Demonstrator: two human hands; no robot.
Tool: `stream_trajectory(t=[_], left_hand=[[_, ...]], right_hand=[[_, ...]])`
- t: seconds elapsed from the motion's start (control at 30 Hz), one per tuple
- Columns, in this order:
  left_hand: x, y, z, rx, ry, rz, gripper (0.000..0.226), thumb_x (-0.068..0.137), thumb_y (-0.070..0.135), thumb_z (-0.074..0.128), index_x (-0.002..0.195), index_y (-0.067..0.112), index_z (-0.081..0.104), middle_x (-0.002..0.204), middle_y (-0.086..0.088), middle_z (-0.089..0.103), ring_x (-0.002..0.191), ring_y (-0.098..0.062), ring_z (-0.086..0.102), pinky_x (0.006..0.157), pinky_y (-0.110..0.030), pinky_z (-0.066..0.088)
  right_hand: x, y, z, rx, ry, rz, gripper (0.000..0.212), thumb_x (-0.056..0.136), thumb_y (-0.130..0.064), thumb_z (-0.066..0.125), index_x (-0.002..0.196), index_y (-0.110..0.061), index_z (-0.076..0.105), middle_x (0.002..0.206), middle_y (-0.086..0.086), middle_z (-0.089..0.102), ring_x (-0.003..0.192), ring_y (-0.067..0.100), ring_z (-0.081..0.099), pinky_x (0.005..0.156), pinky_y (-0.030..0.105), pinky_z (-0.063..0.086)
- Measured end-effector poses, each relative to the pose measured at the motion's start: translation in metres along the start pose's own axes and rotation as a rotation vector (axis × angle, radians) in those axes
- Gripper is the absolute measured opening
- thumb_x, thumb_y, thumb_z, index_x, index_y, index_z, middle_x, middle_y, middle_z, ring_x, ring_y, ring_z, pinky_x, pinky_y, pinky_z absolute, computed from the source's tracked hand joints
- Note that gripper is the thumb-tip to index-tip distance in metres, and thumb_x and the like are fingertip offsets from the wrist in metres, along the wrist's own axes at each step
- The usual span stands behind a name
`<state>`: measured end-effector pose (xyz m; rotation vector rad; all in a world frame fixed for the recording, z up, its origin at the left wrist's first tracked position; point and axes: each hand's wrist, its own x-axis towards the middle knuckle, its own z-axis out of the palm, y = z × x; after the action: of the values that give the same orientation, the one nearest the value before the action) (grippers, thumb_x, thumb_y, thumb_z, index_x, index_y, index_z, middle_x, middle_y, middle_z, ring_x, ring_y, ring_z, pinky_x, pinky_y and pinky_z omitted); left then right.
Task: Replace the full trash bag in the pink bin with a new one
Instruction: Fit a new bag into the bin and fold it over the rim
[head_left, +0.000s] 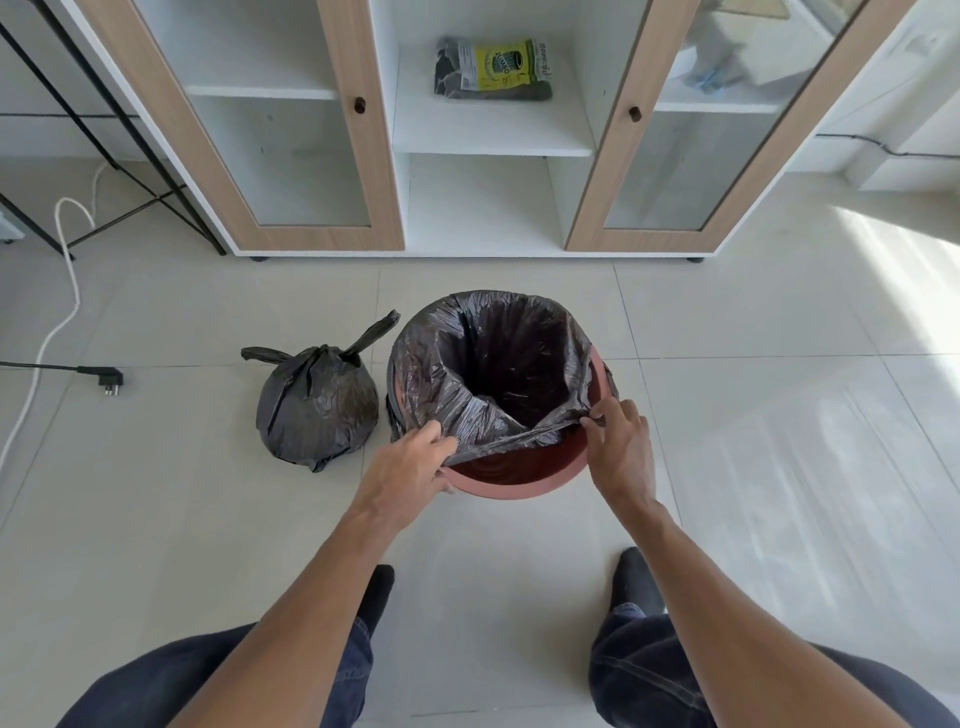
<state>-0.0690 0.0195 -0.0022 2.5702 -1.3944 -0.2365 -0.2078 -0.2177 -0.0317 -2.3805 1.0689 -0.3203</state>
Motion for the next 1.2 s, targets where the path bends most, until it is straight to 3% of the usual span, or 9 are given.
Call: stream_trajectory(t=[0.1,0.3,0.4,0.5,0.63,0.77,0.9,1.03,1.2], left_hand=[[0.003,0.002,0.002,0.001,0.039,0.011,0.041,0.063,0.035,0.088,0.083,0.015,0.058,0.081,0.008,0.040,0.062,-0.008,0.040,0.048,-0.021,0.033],[0.006,-0.004,0.008,0.031,0.077,0.000,0.051,0.048,0.033,0.095,0.076,0.015,0.057,0.071,0.004,0.049,0.049,-0.014,0.054,0.040,-0.021,0.030],[0.006,-0.006,0.011,0.027,0.122,-0.012,0.050,0.046,0.031,0.095,0.073,0.015,0.056,0.065,0.005,0.051,0.051,-0.015,0.056,0.040,-0.022,0.032],[0.007,-0.006,0.010,-0.002,0.165,-0.035,0.053,0.046,0.032,0.094,0.078,0.015,0.055,0.058,0.009,0.051,0.050,-0.013,0.052,0.044,-0.016,0.026],[0.004,-0.012,0.013,-0.087,0.202,-0.097,0.053,0.054,0.036,0.090,0.073,0.014,0.046,0.053,0.013,0.039,0.045,-0.012,0.041,0.039,-0.019,0.030],[0.004,-0.025,0.024,-0.142,0.246,-0.234,0.046,0.067,0.044,0.083,0.065,0.014,0.048,0.048,0.005,0.051,0.044,-0.019,0.050,0.040,-0.028,0.038],[0.002,-0.024,0.029,-0.136,0.218,-0.236,0.036,0.074,0.044,0.079,0.067,0.017,0.057,0.055,0.006,0.059,0.049,-0.017,0.055,0.043,-0.028,0.043],[-0.001,-0.021,0.034,-0.136,0.187,-0.225,0.022,0.085,0.035,0.072,0.073,0.017,0.067,0.067,0.005,0.065,0.061,-0.018,0.061,0.050,-0.027,0.041],[-0.002,-0.013,0.038,-0.059,0.135,-0.126,0.019,0.085,0.027,0.070,0.072,0.014,0.065,0.068,0.001,0.063,0.068,-0.022,0.059,0.059,-0.029,0.038]], right_hand=[[-0.001,0.006,0.003,0.079,0.024,0.026,0.012,0.096,-0.021,0.055,0.104,-0.013,0.055,0.103,0.006,0.054,0.090,0.028,0.054,0.078,0.042,0.048],[-0.006,0.005,0.002,0.227,0.110,0.099,0.004,0.090,-0.014,0.065,0.088,-0.013,0.062,0.090,0.001,0.055,0.078,0.016,0.056,0.071,0.025,0.041],[-0.004,0.007,0.003,0.226,0.104,0.089,0.005,0.089,-0.015,0.067,0.085,-0.013,0.064,0.087,0.001,0.055,0.075,0.014,0.056,0.069,0.022,0.037],[-0.004,0.006,0.004,0.202,0.097,0.071,0.006,0.089,-0.017,0.068,0.084,-0.014,0.064,0.088,0.001,0.056,0.076,0.016,0.056,0.069,0.024,0.038],[-0.003,0.003,0.006,0.178,0.080,0.067,0.006,0.089,-0.018,0.068,0.085,-0.015,0.064,0.090,0.001,0.057,0.078,0.017,0.058,0.069,0.027,0.044],[-0.005,0.003,0.008,0.175,0.082,0.041,0.006,0.088,-0.018,0.068,0.084,-0.016,0.064,0.089,0.000,0.057,0.079,0.018,0.059,0.070,0.028,0.047],[-0.006,0.004,0.008,0.159,0.087,0.042,0.006,0.089,-0.019,0.067,0.085,-0.015,0.064,0.091,-0.001,0.056,0.083,0.019,0.059,0.070,0.031,0.049],[-0.010,-0.004,0.009,-0.085,0.018,0.009,0.007,0.095,-0.021,0.058,0.097,-0.016,0.062,0.106,0.002,0.056,0.094,0.024,0.052,0.065,0.032,0.043],[-0.020,-0.017,0.015,-0.303,0.039,-0.040,0.017,0.087,-0.011,0.055,0.101,-0.018,0.056,0.097,0.003,0.053,0.083,0.023,0.043,0.072,0.035,0.038]])
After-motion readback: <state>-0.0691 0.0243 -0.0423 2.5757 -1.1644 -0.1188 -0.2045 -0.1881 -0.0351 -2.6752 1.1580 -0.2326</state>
